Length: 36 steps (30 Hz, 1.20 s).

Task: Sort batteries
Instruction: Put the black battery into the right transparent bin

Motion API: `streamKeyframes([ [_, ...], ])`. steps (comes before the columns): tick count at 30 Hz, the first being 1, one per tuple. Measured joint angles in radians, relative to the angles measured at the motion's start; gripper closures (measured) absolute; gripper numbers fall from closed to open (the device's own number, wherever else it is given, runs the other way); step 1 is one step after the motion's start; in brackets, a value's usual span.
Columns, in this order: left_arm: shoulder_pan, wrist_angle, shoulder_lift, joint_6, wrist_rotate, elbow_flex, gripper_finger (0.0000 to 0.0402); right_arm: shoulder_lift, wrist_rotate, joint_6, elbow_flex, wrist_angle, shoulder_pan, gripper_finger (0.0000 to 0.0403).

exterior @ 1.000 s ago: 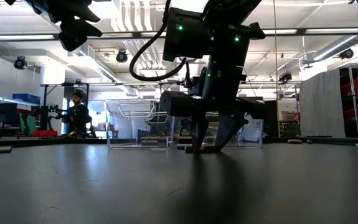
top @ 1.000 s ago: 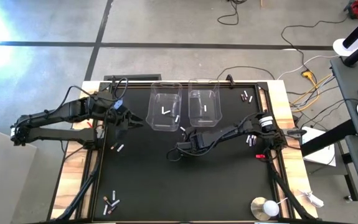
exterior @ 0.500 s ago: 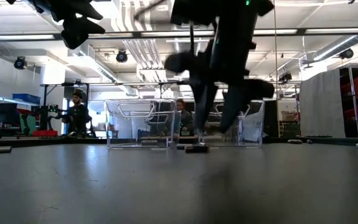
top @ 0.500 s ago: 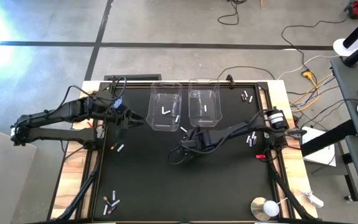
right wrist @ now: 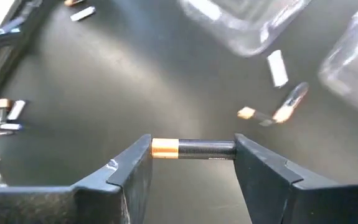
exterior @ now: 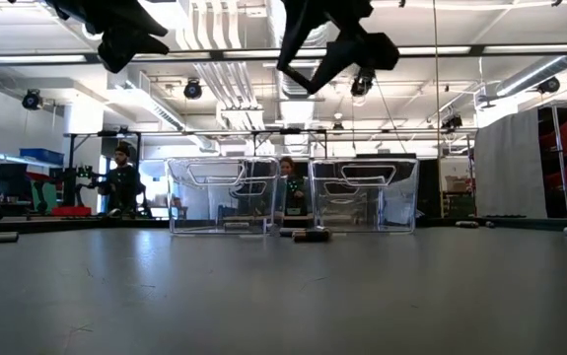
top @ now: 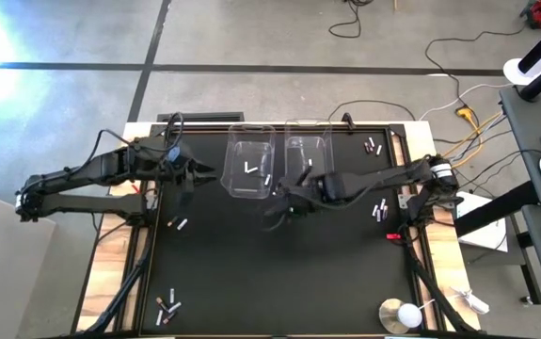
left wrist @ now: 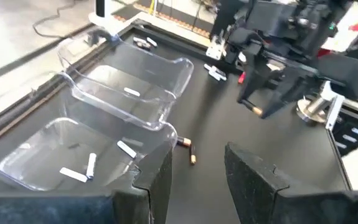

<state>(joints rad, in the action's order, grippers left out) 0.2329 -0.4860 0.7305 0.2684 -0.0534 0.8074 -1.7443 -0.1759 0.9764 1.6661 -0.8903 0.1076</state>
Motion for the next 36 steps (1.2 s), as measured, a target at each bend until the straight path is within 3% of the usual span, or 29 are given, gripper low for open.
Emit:
streamKeyframes([
  [8, 0.000, 0.007, -0.039, 0.001, 0.019, 0.000, 0.0274, -0.014, -0.005, -0.315, 0.139, -0.202, -0.178, 0.0208],
  [17, 0.000, 0.006, -0.089, 0.017, 0.019, 0.000, 0.0274, -0.019, 0.093, -0.565, 0.127, -0.257, -0.390, 0.0209],
  [27, 0.000, -0.016, -0.106, 0.050, 0.018, 0.000, 0.0274, -0.086, 0.108, -0.779, 0.019, -0.229, -0.494, 0.0210],
  [36, 0.000, -0.122, -0.114, 0.067, 0.018, 0.000, 0.0274, -0.221, 0.109, -0.881, 0.010, -0.188, -0.539, 0.0210],
])
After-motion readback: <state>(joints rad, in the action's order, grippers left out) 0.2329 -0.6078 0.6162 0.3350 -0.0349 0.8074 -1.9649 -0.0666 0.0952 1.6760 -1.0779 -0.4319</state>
